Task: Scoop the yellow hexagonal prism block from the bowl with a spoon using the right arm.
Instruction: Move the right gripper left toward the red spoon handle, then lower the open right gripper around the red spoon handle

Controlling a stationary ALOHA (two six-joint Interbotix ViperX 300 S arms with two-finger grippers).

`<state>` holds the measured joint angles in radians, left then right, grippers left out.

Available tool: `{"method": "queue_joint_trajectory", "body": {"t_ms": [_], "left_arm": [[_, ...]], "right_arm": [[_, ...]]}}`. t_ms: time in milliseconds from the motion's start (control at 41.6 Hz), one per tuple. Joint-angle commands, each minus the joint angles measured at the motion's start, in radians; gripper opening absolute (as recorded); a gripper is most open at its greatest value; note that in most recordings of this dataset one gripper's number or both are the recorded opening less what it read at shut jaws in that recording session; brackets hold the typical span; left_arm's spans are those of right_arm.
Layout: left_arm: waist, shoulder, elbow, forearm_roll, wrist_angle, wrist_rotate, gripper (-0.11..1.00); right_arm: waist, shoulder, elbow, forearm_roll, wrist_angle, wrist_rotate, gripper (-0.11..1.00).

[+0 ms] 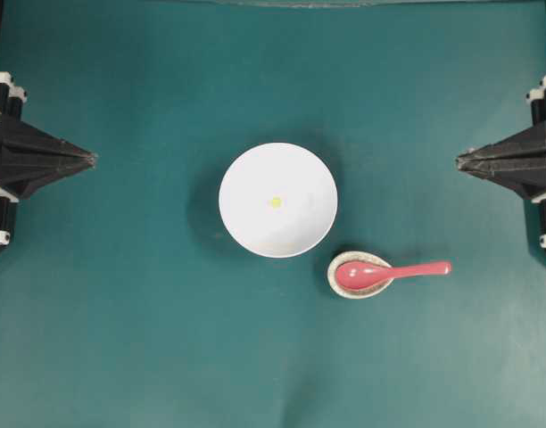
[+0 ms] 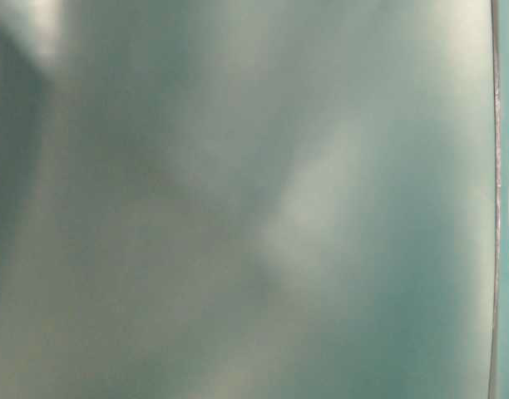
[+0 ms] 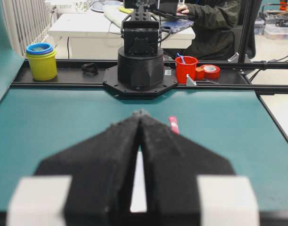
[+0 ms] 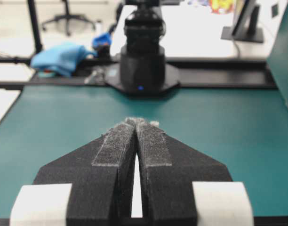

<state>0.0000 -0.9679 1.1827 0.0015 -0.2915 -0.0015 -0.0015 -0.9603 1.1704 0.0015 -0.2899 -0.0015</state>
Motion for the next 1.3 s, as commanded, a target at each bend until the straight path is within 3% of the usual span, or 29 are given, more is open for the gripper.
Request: {"method": "queue_joint_trajectory", "body": {"t_ms": [0, 336, 432, 600, 696, 936, 1128, 1273], "left_arm": [[0.000, 0.000, -0.015, 0.009, 0.002, 0.000, 0.00], [0.000, 0.006, -0.015, 0.011, 0.009, 0.006, 0.01], [0.000, 0.005, -0.015, 0.011, 0.011, 0.008, 0.01], [0.000, 0.003, -0.015, 0.011, 0.026, 0.009, 0.01], [0.000, 0.000, -0.015, 0.011, 0.034, 0.009, 0.01], [0.000, -0.003, -0.015, 0.011, 0.091, 0.005, 0.01], [0.000, -0.008, -0.015, 0.011, 0.198, 0.000, 0.01], [0.000, -0.021, -0.020, 0.011, 0.209, 0.000, 0.01]], "right_arm": [[-0.002, 0.008, -0.015, 0.003, -0.008, 0.005, -0.01], [-0.002, 0.026, -0.012, 0.003, -0.015, 0.005, 0.02], [-0.003, 0.029, -0.011, 0.003, -0.014, 0.006, 0.12], [-0.003, 0.063, -0.003, 0.034, -0.017, 0.009, 0.41], [-0.002, 0.110, 0.008, 0.044, -0.041, 0.009, 0.50], [0.018, 0.261, 0.038, 0.051, -0.172, 0.011, 0.49], [0.046, 0.411, 0.061, 0.084, -0.301, 0.011, 0.49], [0.067, 0.503, 0.086, 0.103, -0.380, 0.011, 0.49]]}}
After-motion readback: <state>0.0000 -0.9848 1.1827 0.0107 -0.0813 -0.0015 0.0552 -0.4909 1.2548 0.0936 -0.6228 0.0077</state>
